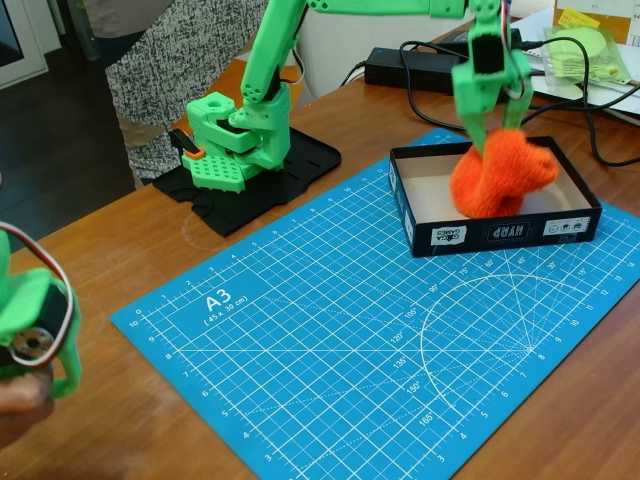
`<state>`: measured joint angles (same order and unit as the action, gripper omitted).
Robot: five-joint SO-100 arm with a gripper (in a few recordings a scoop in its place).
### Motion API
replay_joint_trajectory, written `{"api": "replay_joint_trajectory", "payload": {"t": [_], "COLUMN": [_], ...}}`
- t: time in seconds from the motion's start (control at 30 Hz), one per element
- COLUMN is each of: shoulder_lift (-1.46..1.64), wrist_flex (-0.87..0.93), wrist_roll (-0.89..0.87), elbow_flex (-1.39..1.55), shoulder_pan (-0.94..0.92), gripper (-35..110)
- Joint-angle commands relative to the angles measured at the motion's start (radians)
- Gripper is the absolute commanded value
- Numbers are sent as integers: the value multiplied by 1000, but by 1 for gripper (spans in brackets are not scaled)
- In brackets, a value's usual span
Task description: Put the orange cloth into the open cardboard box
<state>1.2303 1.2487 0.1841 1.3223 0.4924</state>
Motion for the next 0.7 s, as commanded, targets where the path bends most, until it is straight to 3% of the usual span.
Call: {"api": "replay_joint_trajectory", "payload": {"t": [0.0,0.1,0.13,0.2,0.27,0.53,0.67], "shoulder_lift": [54,6,3,11,15,46,232], "wrist_flex": [-58,-66,-64,-48,20,408,405], "wrist_roll": [15,17,20,17,14,-14,-23], "elbow_flex": [91,87,87,69,5,-403,-344], "shoulder_pan": [25,44,49,55,55,66,61], "gripper": [0,2,7,31,35,31,28]}}
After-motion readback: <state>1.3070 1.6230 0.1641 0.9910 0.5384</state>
